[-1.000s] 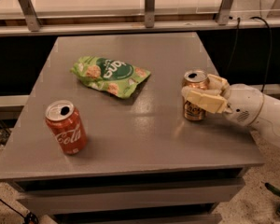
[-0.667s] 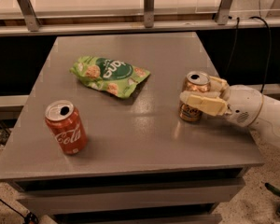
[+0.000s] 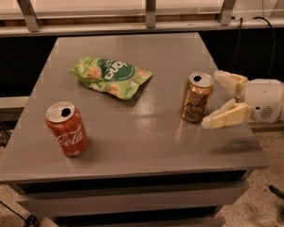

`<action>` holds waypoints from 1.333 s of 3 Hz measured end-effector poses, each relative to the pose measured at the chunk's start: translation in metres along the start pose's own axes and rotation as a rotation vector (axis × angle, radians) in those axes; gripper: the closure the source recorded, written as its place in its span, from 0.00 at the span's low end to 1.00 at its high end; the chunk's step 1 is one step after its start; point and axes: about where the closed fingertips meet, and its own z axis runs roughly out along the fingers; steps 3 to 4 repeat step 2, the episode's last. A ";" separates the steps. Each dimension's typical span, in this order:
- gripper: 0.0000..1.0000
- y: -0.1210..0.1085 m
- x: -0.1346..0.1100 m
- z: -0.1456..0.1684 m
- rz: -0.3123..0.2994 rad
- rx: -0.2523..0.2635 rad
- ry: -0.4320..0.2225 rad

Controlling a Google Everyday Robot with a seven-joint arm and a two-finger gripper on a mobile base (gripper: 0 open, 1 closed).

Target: Place orange can upright

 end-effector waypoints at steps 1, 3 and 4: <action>0.00 0.000 0.007 -0.010 -0.052 -0.015 0.179; 0.00 0.000 0.012 -0.011 -0.059 -0.016 0.199; 0.00 0.000 0.012 -0.011 -0.059 -0.016 0.199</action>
Offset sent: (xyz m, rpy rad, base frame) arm -0.0044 -0.0093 -0.0038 -0.1648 0.0269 0.0252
